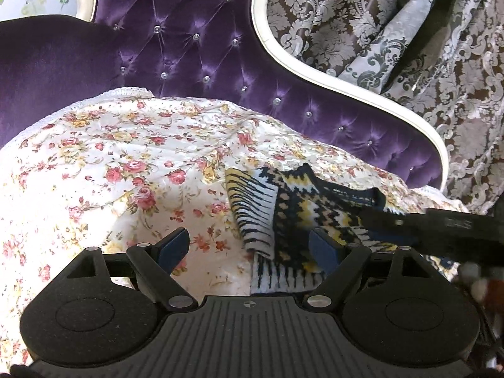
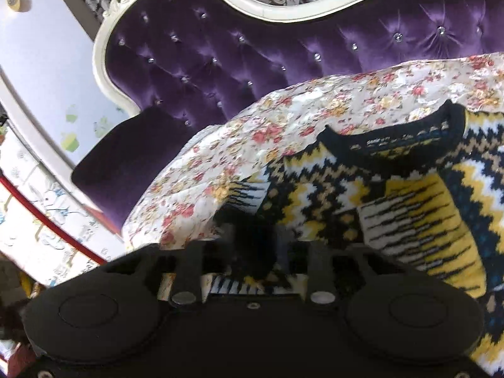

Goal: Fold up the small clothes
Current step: 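Carry the sleeve across the sweater body with the right gripper and release, then move the left gripper to the sweater hem and close it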

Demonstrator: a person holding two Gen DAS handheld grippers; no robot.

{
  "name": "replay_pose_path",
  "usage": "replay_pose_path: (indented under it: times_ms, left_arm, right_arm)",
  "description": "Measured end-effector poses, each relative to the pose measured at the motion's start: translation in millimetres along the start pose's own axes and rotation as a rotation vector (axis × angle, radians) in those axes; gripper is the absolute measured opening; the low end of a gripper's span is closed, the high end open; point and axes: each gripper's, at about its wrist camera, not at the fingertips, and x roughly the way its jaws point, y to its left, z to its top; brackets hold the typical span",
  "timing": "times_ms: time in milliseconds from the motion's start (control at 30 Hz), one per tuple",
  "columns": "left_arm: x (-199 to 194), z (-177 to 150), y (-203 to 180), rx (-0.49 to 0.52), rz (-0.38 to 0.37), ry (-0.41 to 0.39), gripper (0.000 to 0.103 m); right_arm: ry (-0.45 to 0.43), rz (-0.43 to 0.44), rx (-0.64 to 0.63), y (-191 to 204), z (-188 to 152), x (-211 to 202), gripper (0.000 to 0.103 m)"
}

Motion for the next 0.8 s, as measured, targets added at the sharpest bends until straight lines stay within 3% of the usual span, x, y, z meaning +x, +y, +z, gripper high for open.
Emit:
replay_pose_path:
  times_ms: [167,500,633,700,767,800]
  left_arm:
    - [11,3,-11,-0.008,-0.034,0.021,0.083]
    - [50,-12,-42,0.030,-0.027,0.123,0.083]
    - [61,-18,-45,0.032,-0.013,0.159,0.082]
    - [65,-19,-46,0.031,-0.032,0.184,0.073]
    - [67,-20,-47,0.036,-0.039,0.204,0.038]
    - [68,-21,-49,0.038,-0.032,0.205,0.028]
  right_arm:
    - [-0.068,-0.018,-0.018,-17,3,-37,0.064]
    - [-0.260,-0.292,-0.041,-97,-5,-109,0.077]
    - [-0.300,-0.336,-0.014,-119,-14,-128,0.077]
    - [-0.318,-0.344,-0.004,-126,-19,-133,0.077]
    - [-0.316,-0.352,0.034,-135,-22,-135,0.077]
    - [-0.310,-0.349,0.070,-139,-22,-136,0.077]
